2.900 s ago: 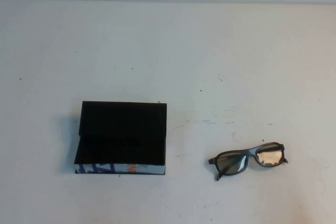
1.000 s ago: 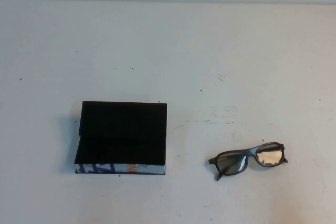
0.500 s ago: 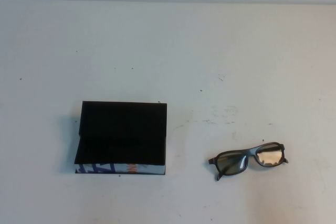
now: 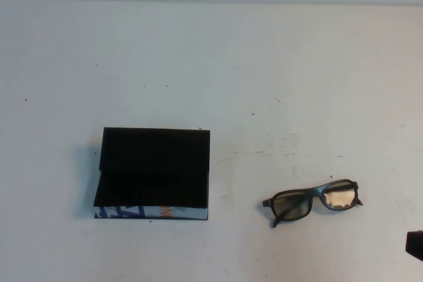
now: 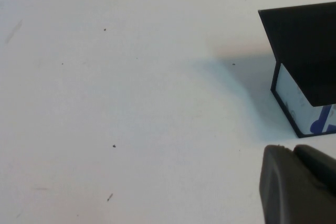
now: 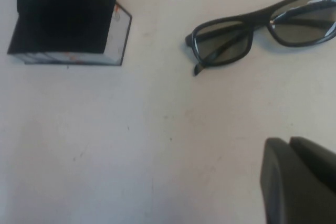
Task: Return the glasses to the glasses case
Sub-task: Pick up the glasses from the table
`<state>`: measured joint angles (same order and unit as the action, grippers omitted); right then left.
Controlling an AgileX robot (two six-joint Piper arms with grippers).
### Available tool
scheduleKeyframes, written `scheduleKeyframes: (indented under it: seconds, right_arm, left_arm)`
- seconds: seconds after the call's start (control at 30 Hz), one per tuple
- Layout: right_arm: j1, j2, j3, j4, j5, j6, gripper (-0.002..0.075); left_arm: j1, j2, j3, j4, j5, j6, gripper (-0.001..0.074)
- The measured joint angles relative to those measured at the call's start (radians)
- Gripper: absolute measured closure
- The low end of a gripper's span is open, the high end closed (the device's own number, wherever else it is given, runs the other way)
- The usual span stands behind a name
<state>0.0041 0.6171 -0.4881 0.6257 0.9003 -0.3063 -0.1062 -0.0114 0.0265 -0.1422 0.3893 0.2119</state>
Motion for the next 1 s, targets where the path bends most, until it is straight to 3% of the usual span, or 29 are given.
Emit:
scheduleKeyframes:
  seconds: [0.17,0.27,0.63,0.77,1.0]
  right_arm:
    - [0.005,0.108,-0.045,-0.006,0.031,-0.118,0.0737]
    - [0.059,0.175,-0.077,-0.035,0.027,-0.189,0.0737]
    - [0.504,0.558,-0.328,-0.437,-0.055,-0.228,0.0737]
    - [0.535,0.717,-0.437,-0.52,-0.055,-0.287,0.0737]
    - [0.523,0.941,-0.584,-0.564,0.002,-0.631,0.0708]
  left_arm:
    - [0.0,0.0,0.0,0.0,0.0,0.0,0.0738]
    - [0.0,0.0,0.0,0.0,0.0,0.0,0.0738]
    - [0.0,0.0,0.0,0.0,0.0,0.0,0.0738]
    - [0.0,0.0,0.0,0.0,0.0,0.0,0.0738]
    - [0.0,0.0,0.0,0.0,0.0,0.0,0.0738]
